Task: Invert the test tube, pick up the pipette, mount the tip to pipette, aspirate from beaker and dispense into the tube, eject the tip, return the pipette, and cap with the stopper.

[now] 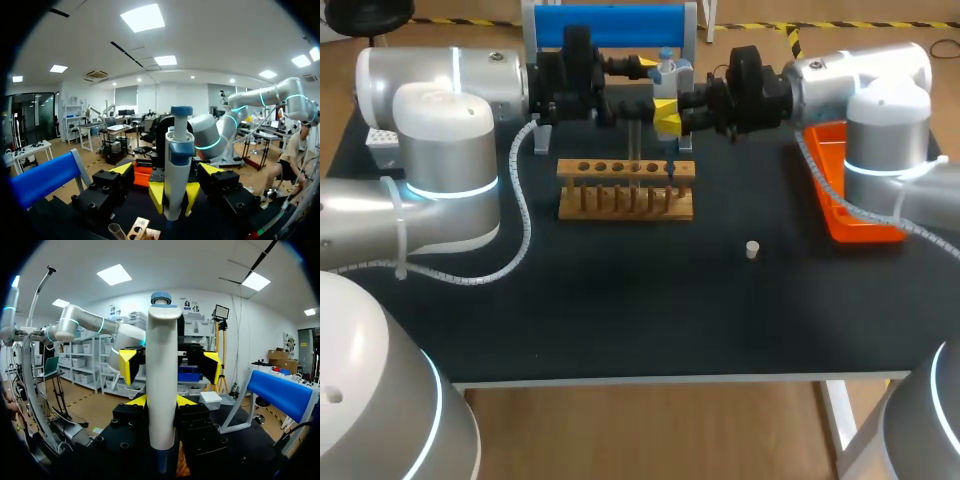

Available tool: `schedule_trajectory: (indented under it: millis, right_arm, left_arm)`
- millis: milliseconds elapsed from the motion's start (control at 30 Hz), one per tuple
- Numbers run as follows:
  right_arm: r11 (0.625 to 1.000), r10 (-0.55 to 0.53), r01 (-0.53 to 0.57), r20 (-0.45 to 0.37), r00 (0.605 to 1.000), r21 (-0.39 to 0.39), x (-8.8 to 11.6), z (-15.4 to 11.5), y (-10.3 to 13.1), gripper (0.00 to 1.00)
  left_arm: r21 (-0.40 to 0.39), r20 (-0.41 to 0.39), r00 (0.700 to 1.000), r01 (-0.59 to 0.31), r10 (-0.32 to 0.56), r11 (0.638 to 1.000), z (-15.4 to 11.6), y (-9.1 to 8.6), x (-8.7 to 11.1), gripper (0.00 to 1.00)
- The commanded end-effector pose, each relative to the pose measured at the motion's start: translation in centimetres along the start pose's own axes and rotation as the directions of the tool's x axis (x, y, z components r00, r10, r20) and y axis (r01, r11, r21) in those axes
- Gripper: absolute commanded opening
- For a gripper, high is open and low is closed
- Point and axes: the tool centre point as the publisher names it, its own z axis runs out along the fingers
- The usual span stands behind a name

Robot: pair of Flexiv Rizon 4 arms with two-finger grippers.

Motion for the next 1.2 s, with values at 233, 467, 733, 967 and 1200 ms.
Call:
schedule_trajectory:
  millis: [233,467,733,967,1200]
  right_arm:
    - [1.000,-0.005,0.006,0.025,1.000,-0.012,0.1,-0.2,0.3,0.00]
    - [1.000,0.000,0.000,0.014,1.000,-0.012,0.4,-0.2,0.3,0.00]
    - [1.000,0.006,-0.006,-0.006,1.000,-0.008,0.6,-0.4,0.2,1.00]
    - [1.000,0.001,-0.001,-0.009,1.000,-0.011,0.9,-1.9,0.3,1.00]
    - [1.000,0.002,-0.001,0.008,1.000,-0.029,1.1,-5.5,0.3,1.00]
  left_arm:
    - [0.003,0.007,1.000,-0.001,0.001,1.000,0.1,0.1,0.1,0.00]
    - [0.003,0.007,1.000,-0.001,0.001,1.000,0.1,0.1,0.1,0.00]
    - [0.003,0.007,1.000,-0.001,0.001,1.000,0.1,0.1,0.1,0.00]
    - [0.003,0.007,1.000,-0.001,0.001,1.000,0.1,0.1,0.1,0.00]
    - [0.003,0.007,1.000,-0.001,0.001,1.000,0.1,0.1,0.1,0.00]
